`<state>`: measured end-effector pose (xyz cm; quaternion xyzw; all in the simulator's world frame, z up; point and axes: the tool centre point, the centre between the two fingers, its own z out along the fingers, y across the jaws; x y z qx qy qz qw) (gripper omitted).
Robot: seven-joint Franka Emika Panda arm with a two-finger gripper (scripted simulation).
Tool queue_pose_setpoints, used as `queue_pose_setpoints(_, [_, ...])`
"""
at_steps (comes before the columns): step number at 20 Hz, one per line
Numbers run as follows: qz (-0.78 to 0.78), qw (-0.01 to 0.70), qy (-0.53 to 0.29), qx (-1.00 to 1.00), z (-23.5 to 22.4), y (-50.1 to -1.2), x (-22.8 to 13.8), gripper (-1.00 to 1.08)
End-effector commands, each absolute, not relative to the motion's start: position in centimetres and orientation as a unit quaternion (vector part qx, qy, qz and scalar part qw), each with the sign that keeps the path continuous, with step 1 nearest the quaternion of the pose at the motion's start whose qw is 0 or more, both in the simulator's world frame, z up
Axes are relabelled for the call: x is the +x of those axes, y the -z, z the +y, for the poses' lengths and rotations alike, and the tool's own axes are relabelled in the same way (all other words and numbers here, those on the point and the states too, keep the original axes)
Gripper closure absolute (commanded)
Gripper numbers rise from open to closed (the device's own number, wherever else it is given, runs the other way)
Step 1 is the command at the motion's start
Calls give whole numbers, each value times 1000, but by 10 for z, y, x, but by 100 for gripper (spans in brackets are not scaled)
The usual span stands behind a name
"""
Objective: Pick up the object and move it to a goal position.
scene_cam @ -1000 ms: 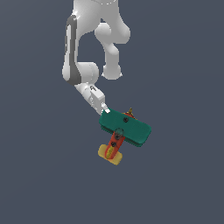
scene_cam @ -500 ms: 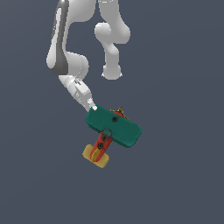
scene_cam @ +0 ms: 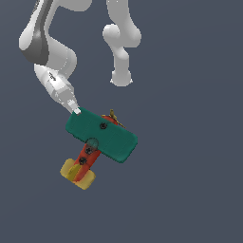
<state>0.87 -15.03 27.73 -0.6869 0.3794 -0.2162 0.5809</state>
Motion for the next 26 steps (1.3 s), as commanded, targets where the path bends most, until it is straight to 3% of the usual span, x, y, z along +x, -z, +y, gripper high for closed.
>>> queue_pose_setpoints(1, [377, 582, 217, -687, -165, -295, 17, 108])
queue_pose_setpoints(12, [376, 584, 217, -686, -198, -328, 37, 108])
queue_pose_setpoints(26, [378, 583, 215, -686, -193, -334, 37, 108])
